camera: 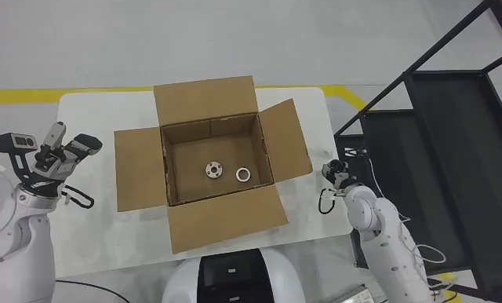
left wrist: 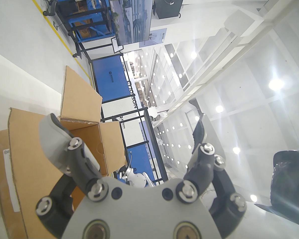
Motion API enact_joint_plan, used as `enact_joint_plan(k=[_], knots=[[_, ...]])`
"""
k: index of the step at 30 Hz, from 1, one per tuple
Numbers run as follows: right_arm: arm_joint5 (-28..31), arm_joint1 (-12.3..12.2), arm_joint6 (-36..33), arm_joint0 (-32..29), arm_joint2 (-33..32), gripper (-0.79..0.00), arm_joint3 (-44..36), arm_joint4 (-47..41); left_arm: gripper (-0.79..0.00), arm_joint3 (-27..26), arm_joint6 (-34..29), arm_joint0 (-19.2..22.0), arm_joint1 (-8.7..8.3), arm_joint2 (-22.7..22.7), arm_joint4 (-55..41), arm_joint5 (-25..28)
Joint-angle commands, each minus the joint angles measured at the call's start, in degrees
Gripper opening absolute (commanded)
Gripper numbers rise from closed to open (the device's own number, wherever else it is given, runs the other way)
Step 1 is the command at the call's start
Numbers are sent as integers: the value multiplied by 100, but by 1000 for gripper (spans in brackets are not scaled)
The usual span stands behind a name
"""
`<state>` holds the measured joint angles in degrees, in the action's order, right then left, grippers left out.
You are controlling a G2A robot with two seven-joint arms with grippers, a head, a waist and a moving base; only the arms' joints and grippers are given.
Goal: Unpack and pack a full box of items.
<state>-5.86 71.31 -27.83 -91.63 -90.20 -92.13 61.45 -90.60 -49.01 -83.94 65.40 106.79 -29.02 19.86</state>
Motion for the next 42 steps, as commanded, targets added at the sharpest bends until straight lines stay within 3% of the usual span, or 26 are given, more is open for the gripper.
enact_joint_plan(k=[1, 16, 17, 18, 19, 30, 42], knots=[[-45, 10, 36, 141, 66, -785, 189, 3, 0, 0, 0, 0, 0, 0, 0, 0], [-353, 69, 341, 610, 240, -782, 956, -133, 0, 0, 0, 0, 0, 0, 0, 0], [-343, 71, 337, 629, 253, -579, 959, -143, 0, 0, 0, 0, 0, 0, 0, 0], [-322, 71, 315, 641, 262, -151, 951, -149, 0, 0, 0, 0, 0, 0, 0, 0], [-310, 70, 283, 646, 258, 0, 942, -161, 0, 0, 0, 0, 0, 0, 0, 0], [-151, 23, 17, 454, 10, 0, 468, -269, 0, 0, 0, 0, 0, 0, 0, 0], [-35, -101, -867, 9, -1059, 0, -1416, -891, 0, 0, 0, 0, 0, 0, 0, 0]])
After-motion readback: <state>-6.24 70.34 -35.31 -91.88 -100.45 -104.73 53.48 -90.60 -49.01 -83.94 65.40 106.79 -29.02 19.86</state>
